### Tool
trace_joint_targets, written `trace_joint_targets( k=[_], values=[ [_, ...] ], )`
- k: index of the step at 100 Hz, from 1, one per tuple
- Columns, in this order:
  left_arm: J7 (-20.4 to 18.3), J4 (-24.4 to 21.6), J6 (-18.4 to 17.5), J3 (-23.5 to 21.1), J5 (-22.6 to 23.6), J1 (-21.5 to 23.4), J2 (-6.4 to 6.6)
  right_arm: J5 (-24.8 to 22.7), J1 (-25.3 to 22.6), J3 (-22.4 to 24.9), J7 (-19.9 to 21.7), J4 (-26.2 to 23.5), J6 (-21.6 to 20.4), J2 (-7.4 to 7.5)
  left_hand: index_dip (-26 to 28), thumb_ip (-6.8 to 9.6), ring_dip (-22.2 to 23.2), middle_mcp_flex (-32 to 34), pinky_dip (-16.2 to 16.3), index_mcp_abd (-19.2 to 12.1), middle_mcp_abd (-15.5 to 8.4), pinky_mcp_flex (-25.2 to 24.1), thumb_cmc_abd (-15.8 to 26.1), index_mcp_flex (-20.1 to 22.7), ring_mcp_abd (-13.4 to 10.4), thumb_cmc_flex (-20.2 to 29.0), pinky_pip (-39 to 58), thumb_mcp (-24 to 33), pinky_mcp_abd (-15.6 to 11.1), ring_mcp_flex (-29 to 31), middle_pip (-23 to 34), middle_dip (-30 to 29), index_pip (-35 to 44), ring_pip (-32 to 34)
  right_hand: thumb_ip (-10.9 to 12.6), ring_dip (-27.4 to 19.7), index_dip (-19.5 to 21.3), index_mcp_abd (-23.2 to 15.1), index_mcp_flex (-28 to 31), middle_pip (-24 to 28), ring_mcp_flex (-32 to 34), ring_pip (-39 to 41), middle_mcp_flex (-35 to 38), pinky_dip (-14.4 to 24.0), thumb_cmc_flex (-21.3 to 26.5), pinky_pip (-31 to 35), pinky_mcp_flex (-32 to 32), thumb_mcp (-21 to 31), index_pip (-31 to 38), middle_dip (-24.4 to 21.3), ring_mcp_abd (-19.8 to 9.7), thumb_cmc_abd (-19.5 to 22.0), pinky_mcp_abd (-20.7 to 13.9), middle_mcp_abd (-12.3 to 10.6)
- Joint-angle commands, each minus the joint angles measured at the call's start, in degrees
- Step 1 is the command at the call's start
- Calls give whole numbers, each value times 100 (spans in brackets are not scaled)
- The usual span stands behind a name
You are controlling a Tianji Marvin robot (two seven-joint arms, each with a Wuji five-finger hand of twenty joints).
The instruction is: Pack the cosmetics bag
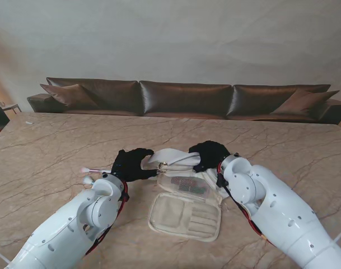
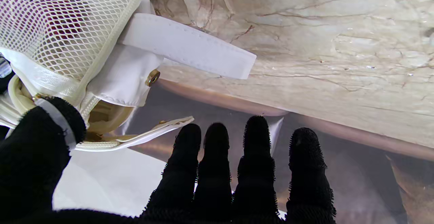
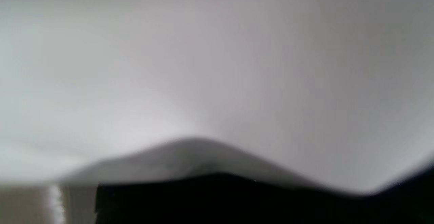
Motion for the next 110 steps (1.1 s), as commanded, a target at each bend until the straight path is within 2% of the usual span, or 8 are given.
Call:
trace_joint_targets(
  k=[1, 10, 18, 29, 40, 58, 77, 110],
  values=[
    [-125, -60, 39, -19, -51, 54, 35, -13, 41, 2, -58, 27, 82, -12, -124, -93, -187, -277, 133, 179, 20, -245, 68, -161, 96, -73, -290, -32, 232, -273, -182, -140, -324, -210, 411, 165, 344, -870, 585, 244, 373, 456, 287, 117, 934, 318, 174, 1086, 992, 72, 212, 316, 105, 29],
    [-345, -138, -7, -48, -116, 87, 72, -15, 59, -29, -82, 27, 112, -20, -169, 511, -381, -426, 168, 166, 72, -469, 690, -215, 154, -138, -661, 190, 400, -485, -365, -253, -397, -371, 455, 220, 447, -892, 643, 344, 423, 584, 326, 130, 939, 405, 239, 1224, 1000, 146, 222, 201, 127, 19],
    [-340, -133, -15, -64, -220, 107, 57, -48, 81, -56, -131, 50, 106, -26, -186, 2711, -515, -532, 232, 208, 133, -640, 1834, -300, 222, -698, -927, 540, 489, -629, -487, -331, -421, -454, 499, 303, 666, -888, 751, 478, 454, 747, 355, 166, 972, 517, 286, 1368, 970, 263, 225, 82, 143, -26],
    [-299, -172, 58, -119, -482, 179, 7, -97, 102, -95, -253, 109, 90, -41, -208, 3140, -619, -638, 187, 148, 162, -956, 2567, -362, 271, -1120, -1276, 707, 503, -849, -577, -371, -460, -570, 562, 369, 789, -884, 856, 558, 522, 890, 429, 217, 973, 637, 359, 1499, 920, 331, 246, -92, 172, -29],
    [-250, -187, 44, -148, -527, 217, -8, -149, 109, -131, -321, 140, 92, -48, -222, 2839, -666, -620, 241, 37, 189, -1007, 2921, -292, 307, -1340, -1443, -266, 557, -901, -632, -383, -478, -592, 587, 393, 808, -881, 921, 577, 580, 948, 480, 232, 970, 679, 433, 1576, 900, 352, 253, -191, 188, -24],
    [-429, -206, 15, -156, -438, 207, 48, -262, 102, -156, -360, 106, 187, -45, -205, 1306, -696, -614, 333, 25, 66, -1007, 3140, -303, 196, -545, -1540, -3071, 438, -936, -652, -366, -459, -607, 618, 493, 907, -873, 1025, 686, 630, 1126, 534, 294, 1015, 773, 492, 1676, 917, 481, 269, -274, 228, -50],
    [-557, -97, -237, -147, -239, 139, 118, -342, 108, -136, -240, 31, 378, -23, -187, 453, -671, -735, 405, 91, 52, -986, 2963, -480, 27, 444, -1556, -3878, 297, -945, -549, -358, -425, -597, 611, 619, 1366, -820, 1130, 891, 692, 1367, 559, 370, 1157, 893, 628, 1807, 921, 714, 237, -258, 248, -111],
    [-418, 83, -429, -227, -120, 138, 129, -354, 124, -107, -405, 100, 436, -52, -147, 150, -796, -920, -134, 77, -32, -845, 2143, -687, -50, 1187, -2083, -4330, 264, -1039, -442, -312, -343, -652, 613, 622, 1481, -848, 1096, 877, 685, 1412, 539, 370, 1116, 928, 670, 1740, 832, 713, 239, -201, 249, -116]
  ],
)
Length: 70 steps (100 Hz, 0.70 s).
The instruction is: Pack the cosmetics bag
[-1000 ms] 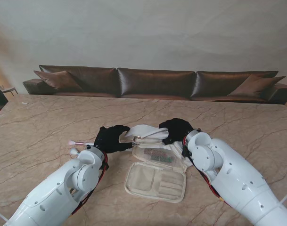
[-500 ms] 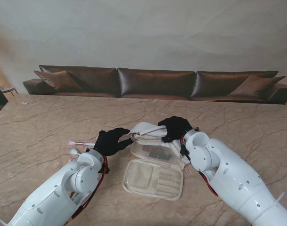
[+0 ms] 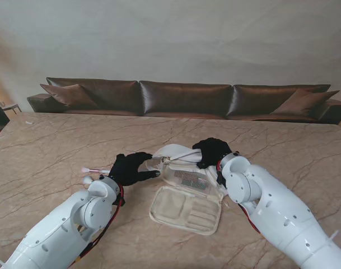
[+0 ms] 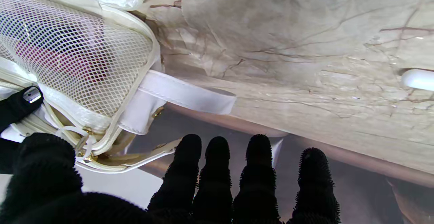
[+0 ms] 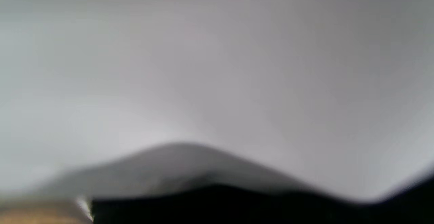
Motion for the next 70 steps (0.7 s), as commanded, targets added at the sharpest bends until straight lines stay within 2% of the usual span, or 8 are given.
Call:
trace_joint_targets(
  k=[1, 12, 23, 29, 32, 34, 50, 70],
  values=[
    [20, 12, -1, -72, 26, 57, 5, -34, 20, 48, -85, 11, -55, -11, 4, -173, -118, -288, -228, -50, -114, 7, -239, -182, -135, 96, -253, -97, -68, -190, 33, 13, -57, -94, 613, 286, 379, -844, 594, 184, 560, 778, 219, 76, 1114, 360, 137, 1197, 796, 1, 93, 223, 81, -125],
    [-27, -2, -8, -198, 140, 79, 38, -6, 12, 112, -181, 46, -156, -25, 14, -123, -178, -301, -557, -110, -189, 97, -574, -203, -212, 289, -367, -33, -173, -205, 42, 15, -35, -75, 586, 167, 129, -833, 516, -73, 545, 496, 210, 28, 1034, 238, 78, 1058, 663, -206, 123, 319, 33, -55],
    [-104, -5, -76, -342, 307, 86, 87, 12, 35, 161, -201, 95, -356, -20, 90, -86, -135, -267, -585, -139, -255, 255, -934, -166, -357, 566, -102, 71, -394, -125, 92, 42, 109, -6, 531, 37, -764, -796, 320, -407, 480, 58, 189, -50, 914, -20, -13, 848, 818, -580, 127, 483, -21, 44],
    [-174, 0, -120, -426, 439, 84, 124, 56, 58, 178, -205, 134, -463, -21, 175, -68, -86, -229, -589, -180, -303, 305, -1132, -140, -381, 656, 87, 224, -468, -77, 147, 74, 265, 29, 494, -2, -1021, -756, 264, -501, 443, -70, 180, -67, 891, -112, -70, 772, 822, -709, 135, 557, -25, 80],
    [-226, 2, -141, -473, 496, 84, 144, 77, 68, 185, -190, 146, -509, -18, 214, -263, -53, -210, -760, -187, -312, 318, -1631, -145, -401, -312, 239, 2293, -534, -51, 162, 86, 330, 32, 487, -10, -1199, -748, 217, -517, 432, -120, 170, -55, 869, -140, -83, 738, 893, -765, 139, 583, -26, 89],
    [-264, 1, -152, -509, 532, 86, 157, 88, 76, 192, -179, 155, -544, -16, 232, -318, -37, -192, -749, -194, -323, 339, -1753, -133, -407, -495, 280, 2783, -554, -26, 175, 94, 365, 46, 481, -15, -1328, -743, 192, -537, 423, -152, 168, -45, 855, -155, -93, 719, 936, -812, 137, 603, -28, 99],
    [-544, 50, -301, -814, 799, 102, 258, 214, 133, 247, -79, 236, -777, -4, 677, -421, 216, 102, -708, -258, -375, 564, -2286, -61, -416, -518, 686, 4081, -798, 295, 441, 307, 1191, 278, 447, -40, -1482, -723, 170, -589, 384, -235, 162, -43, 847, -212, -151, 675, 954, -896, 138, 672, -33, 114],
    [-782, 214, -643, -1169, 1338, 82, 398, 268, 179, 261, -38, 278, -849, -1, 1726, -516, 922, 589, -494, -739, -725, 673, -2870, -12, -362, -102, 1218, 5362, -659, 752, 911, 1057, 2900, 810, 439, -21, -1522, -735, 180, -579, 394, -204, 168, -17, 851, -198, -158, 670, 987, -906, 162, 671, -10, 115]
  ],
)
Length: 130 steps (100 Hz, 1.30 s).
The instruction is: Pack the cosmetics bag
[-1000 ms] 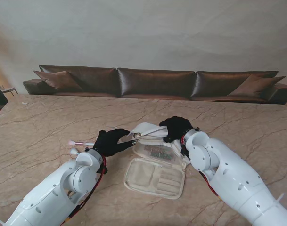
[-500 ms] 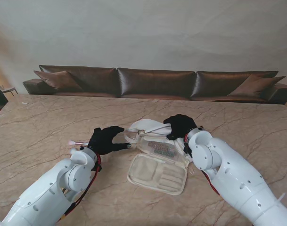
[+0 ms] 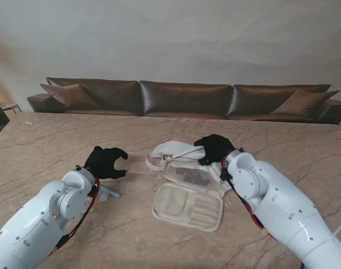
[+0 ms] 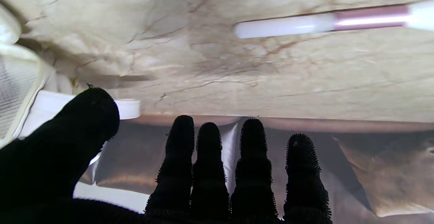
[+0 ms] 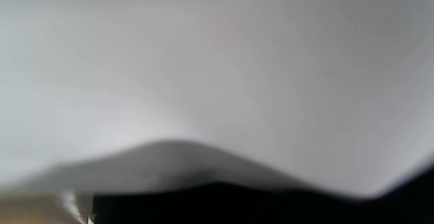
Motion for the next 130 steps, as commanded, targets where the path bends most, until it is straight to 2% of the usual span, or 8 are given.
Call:
trace_joint_targets(
  k=[1, 11, 25, 45, 66, 78, 110, 130],
  values=[
    [-155, 103, -2, -84, -13, -21, 128, -5, 67, 2, -23, -35, -35, -4, 218, -180, 187, 86, 117, -192, -165, -5, -254, -11, -64, 215, 171, 337, 32, 122, 100, 155, 394, 120, 436, 17, -13, -736, 188, -105, 333, 149, 168, 6, 846, 46, 13, 670, 820, -40, 158, 667, 10, 22],
    [-213, 292, -92, -137, 122, -126, 170, 11, 106, -25, -29, -1, -43, -10, 137, -203, 296, 113, 152, -215, -188, 21, -312, 72, -68, 436, 262, 670, 23, 159, 122, 229, 305, 190, 435, 28, -20, -738, 182, -91, 341, 172, 172, 27, 845, 69, 20, 675, 829, -33, 146, 652, 13, 17],
    [-239, 631, -133, -50, 339, -379, 226, 45, 156, -58, -56, 55, -68, -21, -309, -225, 317, 40, 116, -117, -117, 31, -286, 309, -81, 675, 331, 853, -21, 143, 87, 182, -363, 206, 433, 35, -28, -742, 186, -86, 349, 190, 171, 42, 840, 82, 25, 683, 833, -33, 160, 646, 21, 29],
    [78, 1360, -125, 403, 400, -897, 248, 39, 163, -40, -37, 63, -105, -13, -519, -311, 363, -91, 83, -151, -177, -73, -559, 313, -85, 868, 465, 1054, -129, -74, 201, 167, -742, 296, 428, 40, -43, -748, 190, -84, 362, 209, 180, 63, 834, 98, 35, 697, 836, -39, 163, 640, 34, 31],
    [231, 1898, -109, 772, 351, -1271, 268, 49, 143, -42, -36, 89, -97, -13, -178, -413, 386, -126, 22, -344, -234, -256, -945, 402, -84, 776, 558, 1150, -180, -293, 340, 237, -64, 409, 426, 40, -44, -754, 195, -83, 375, 217, 187, 75, 840, 117, 56, 708, 838, -43, 151, 634, 33, 26],
    [280, 2135, -193, 925, 353, -1416, 297, 87, 172, -78, -62, 190, -123, -21, 152, -468, 402, -69, 47, -474, -281, -271, -1224, 406, -88, 602, 617, 1233, -149, -283, 439, 340, 578, 477, 424, 38, -41, -754, 206, -85, 379, 218, 190, 80, 842, 127, 66, 712, 843, -46, 159, 637, 38, 29],
    [611, 2634, -174, 1261, 199, -1628, 284, 174, 204, -119, -169, 349, -165, -50, 657, -508, 440, -4, 80, -745, -317, -341, -1272, 344, -91, 597, 728, 1288, -128, -296, 579, 500, 1543, 588, 412, 38, -34, -754, 203, -85, 386, 226, 187, 94, 851, 155, 75, 706, 832, -48, 165, 653, 52, 36],
    [781, 2929, -153, 1531, -16, -1766, 243, 188, 185, -118, -187, 356, -147, -54, 1028, -494, 443, 68, 95, -1101, -346, -343, -1167, 527, -98, 715, 773, 1309, -114, -252, 625, 522, 2123, 637, 406, 41, -28, -755, 202, -92, 391, 235, 180, 101, 861, 170, 79, 694, 823, -53, 161, 672, 52, 43]
  ],
)
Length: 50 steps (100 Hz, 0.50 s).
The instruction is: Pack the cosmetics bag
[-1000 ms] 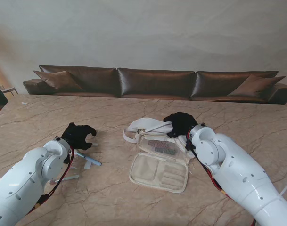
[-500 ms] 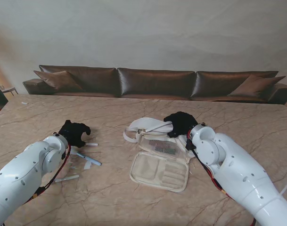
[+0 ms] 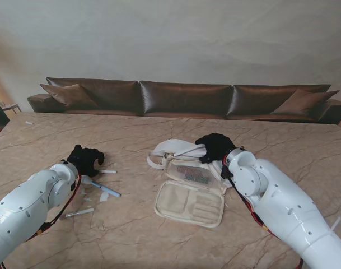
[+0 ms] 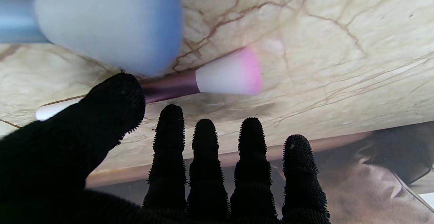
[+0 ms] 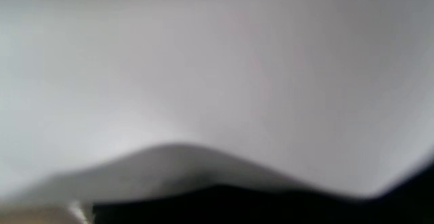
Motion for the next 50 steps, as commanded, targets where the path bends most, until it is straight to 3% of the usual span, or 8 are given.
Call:
trace_joint_targets(
  k=[1, 5, 8, 13, 25, 50],
  values=[
    [6, 116, 22, 50, -40, 4, -48, 6, -18, -7, -10, -17, -8, -25, 46, -152, 57, 27, 25, -337, -142, -114, -186, 340, -79, 15, 140, 171, -4, -79, 150, 74, 189, 65, 403, 40, 3, -757, 228, -90, 363, 236, 182, 79, 860, 172, 80, 694, 770, -40, 148, 617, 51, 15],
    [58, 174, 26, 97, -83, -20, -60, 7, -24, -3, -12, -20, -5, -25, 50, -320, 63, 65, 34, -439, -148, -113, -222, 402, -80, 144, 163, 71, -1, -62, 181, 87, 275, 89, 401, 41, 5, -751, 224, -88, 363, 238, 182, 82, 863, 178, 79, 691, 769, -39, 147, 621, 49, 17],
    [96, 214, 25, 129, -108, -37, -67, 1, -27, -1, -12, -23, -3, -24, -95, -625, 67, 126, 41, -620, -165, -106, -296, 491, -77, 321, 189, -72, 11, -27, 203, 94, 482, 112, 399, 43, 6, -753, 223, -88, 366, 244, 182, 84, 858, 183, 81, 686, 768, -38, 150, 622, 49, 16],
    [144, 276, 12, 177, -152, -62, -78, -5, -33, 5, -3, -31, 4, -21, -252, -791, 64, 169, 37, -889, -187, -115, -389, 638, -83, 532, 195, -242, 9, -22, 214, 97, 710, 121, 399, 50, 9, -749, 225, -88, 367, 259, 181, 89, 864, 196, 87, 686, 768, -39, 148, 627, 46, 16],
    [249, 395, -28, 263, -237, -99, -99, -10, -35, 7, 10, -37, 22, -19, -664, -809, 73, 279, 46, -1183, -211, -99, -426, 921, -91, 785, 233, -435, 19, 42, 254, 110, 817, 164, 401, 61, 14, -750, 231, -89, 377, 283, 177, 95, 866, 213, 98, 685, 770, -40, 145, 627, 44, 18],
    [404, 532, -83, 373, -384, -117, -148, 31, 7, -43, 31, -8, 25, -26, -1420, -749, 79, 684, 47, -925, -317, -96, -399, 1559, -105, 957, 252, -558, 47, 187, 323, 139, 102, 212, 403, 76, 15, -752, 228, -78, 379, 317, 180, 105, 864, 239, 104, 690, 763, -32, 141, 624, 46, 18]
  ],
)
